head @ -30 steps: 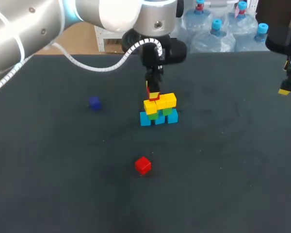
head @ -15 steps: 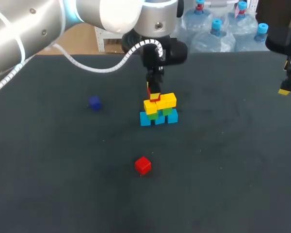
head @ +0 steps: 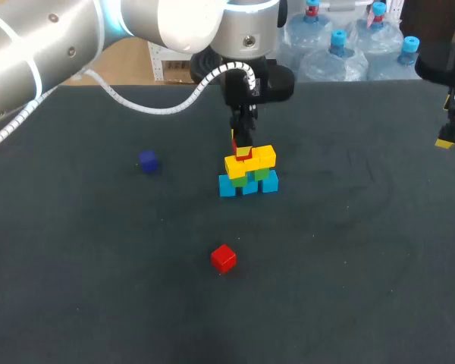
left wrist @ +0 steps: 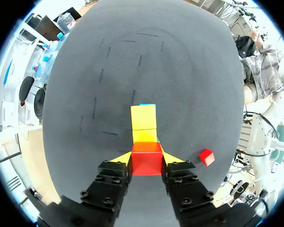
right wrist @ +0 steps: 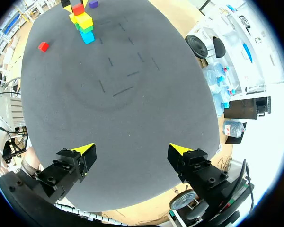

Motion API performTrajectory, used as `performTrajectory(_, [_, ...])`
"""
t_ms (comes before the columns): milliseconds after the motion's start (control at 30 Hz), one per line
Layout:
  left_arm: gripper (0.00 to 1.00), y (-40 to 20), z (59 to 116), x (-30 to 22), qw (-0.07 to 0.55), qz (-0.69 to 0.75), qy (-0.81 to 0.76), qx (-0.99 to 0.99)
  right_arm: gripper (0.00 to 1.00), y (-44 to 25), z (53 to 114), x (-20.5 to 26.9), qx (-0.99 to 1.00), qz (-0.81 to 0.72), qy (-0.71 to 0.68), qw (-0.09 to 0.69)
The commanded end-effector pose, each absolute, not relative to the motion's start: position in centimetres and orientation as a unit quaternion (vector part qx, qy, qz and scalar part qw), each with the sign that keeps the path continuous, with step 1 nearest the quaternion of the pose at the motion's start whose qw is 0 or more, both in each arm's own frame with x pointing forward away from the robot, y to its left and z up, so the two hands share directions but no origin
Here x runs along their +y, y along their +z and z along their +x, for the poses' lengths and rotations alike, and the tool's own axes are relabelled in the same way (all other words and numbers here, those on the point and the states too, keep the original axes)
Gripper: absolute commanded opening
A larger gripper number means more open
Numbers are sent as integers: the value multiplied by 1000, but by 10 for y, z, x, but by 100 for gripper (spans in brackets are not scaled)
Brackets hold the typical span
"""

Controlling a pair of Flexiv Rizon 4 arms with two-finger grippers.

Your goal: Place the blue cubes, place green cubes on the blue cubes, place the yellow cubes on the green cubes, then place the red cubes on the yellow cubes, and place purple cube on the red cubes.

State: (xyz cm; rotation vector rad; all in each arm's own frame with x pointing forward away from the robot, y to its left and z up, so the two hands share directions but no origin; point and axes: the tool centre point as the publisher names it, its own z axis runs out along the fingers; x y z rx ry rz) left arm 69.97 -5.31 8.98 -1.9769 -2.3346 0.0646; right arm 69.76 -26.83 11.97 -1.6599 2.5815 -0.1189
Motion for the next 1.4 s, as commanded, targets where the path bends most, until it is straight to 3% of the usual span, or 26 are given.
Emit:
performTrajectory(33, [0, 91, 703, -55, 46, -647, 22, -761, 100, 119, 698, -269, 840, -541, -38, 35])
performTrajectory(1400, [0, 88, 700, -57, 51, -647, 27, -760, 100, 119, 698, -269, 840, -541, -38, 35])
